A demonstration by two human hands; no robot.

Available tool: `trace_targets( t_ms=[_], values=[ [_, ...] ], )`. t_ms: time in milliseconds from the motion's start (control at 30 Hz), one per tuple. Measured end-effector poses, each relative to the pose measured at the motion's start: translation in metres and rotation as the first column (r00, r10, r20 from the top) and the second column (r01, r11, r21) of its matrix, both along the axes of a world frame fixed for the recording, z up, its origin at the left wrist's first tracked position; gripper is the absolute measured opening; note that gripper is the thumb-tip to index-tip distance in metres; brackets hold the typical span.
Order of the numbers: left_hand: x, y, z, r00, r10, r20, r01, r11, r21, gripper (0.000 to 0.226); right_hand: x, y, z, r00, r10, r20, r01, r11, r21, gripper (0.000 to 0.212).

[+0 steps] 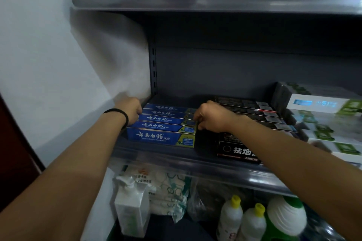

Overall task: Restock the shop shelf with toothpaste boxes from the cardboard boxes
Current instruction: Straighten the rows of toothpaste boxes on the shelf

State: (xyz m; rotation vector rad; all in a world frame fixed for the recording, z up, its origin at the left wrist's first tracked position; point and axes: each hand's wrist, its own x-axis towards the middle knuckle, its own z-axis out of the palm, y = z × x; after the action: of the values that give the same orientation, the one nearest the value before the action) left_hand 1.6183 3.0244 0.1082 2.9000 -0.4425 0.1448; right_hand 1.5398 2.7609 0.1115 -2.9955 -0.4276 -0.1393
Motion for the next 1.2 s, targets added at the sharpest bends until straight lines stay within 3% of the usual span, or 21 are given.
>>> trace_targets(
  t_ms=[567, 1000, 1200],
  values=[
    [0.002, 0.002, 0.001, 1.000, -0.009, -0.013, 0.008, 0.998, -0.064, 0.026, 0.002, 0.002, 0.000, 1.000, 0.013, 0.002, -0.013, 1.000, 0.008, 0.027],
    [-0.011, 0.015, 0.012, 0.988, -0.107, -0.109, 0.109, 0.994, 0.015, 0.026, -0.008, 0.002, 0.007, 0.998, 0.042, -0.052, -0.044, 0.998, -0.039, 0.051],
    [-0.023, 0.022, 0.016, 0.970, -0.129, -0.204, 0.136, 0.991, 0.018, 0.046, -0.013, 0.005, 0.007, 0.998, 0.053, -0.039, -0.056, 0.995, -0.082, 0.042]
  ],
)
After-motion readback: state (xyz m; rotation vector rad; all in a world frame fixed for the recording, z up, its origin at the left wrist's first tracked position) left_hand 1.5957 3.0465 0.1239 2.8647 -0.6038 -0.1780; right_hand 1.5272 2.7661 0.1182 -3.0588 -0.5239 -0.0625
